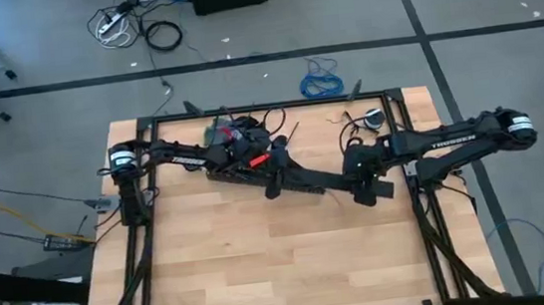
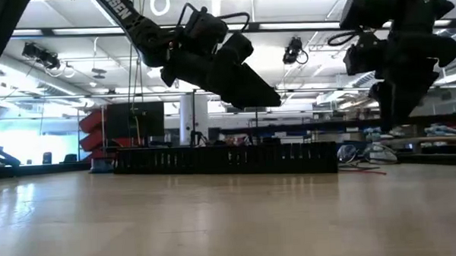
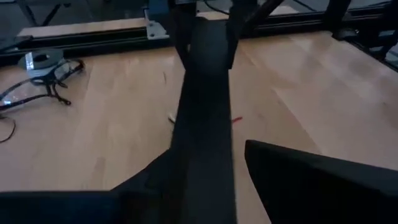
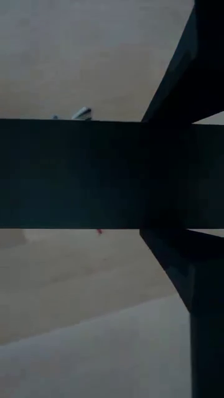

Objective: Ziptie cables
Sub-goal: Close the black cable duct cover

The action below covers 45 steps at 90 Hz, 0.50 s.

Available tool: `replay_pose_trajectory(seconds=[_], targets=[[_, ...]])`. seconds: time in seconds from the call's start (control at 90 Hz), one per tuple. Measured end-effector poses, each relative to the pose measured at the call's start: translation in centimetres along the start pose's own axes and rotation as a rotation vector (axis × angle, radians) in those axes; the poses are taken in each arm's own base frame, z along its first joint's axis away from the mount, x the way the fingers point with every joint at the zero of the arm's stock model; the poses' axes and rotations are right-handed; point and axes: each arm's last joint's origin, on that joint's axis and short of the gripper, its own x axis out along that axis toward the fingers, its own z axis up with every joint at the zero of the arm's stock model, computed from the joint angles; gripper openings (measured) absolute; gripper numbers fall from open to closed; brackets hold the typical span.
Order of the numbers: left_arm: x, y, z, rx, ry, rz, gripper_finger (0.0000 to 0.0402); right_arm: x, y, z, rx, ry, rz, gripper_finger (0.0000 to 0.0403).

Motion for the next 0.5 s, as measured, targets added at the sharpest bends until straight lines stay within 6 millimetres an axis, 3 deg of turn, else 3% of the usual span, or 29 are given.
replay_pose_trajectory(seconds=[0.5], targets=[[0.7,0.0,-1.1,-0.020,0.034,-0.011,0.0157,0.1,0.0,-0.2,0.031,0.032,0.023,0.0235]])
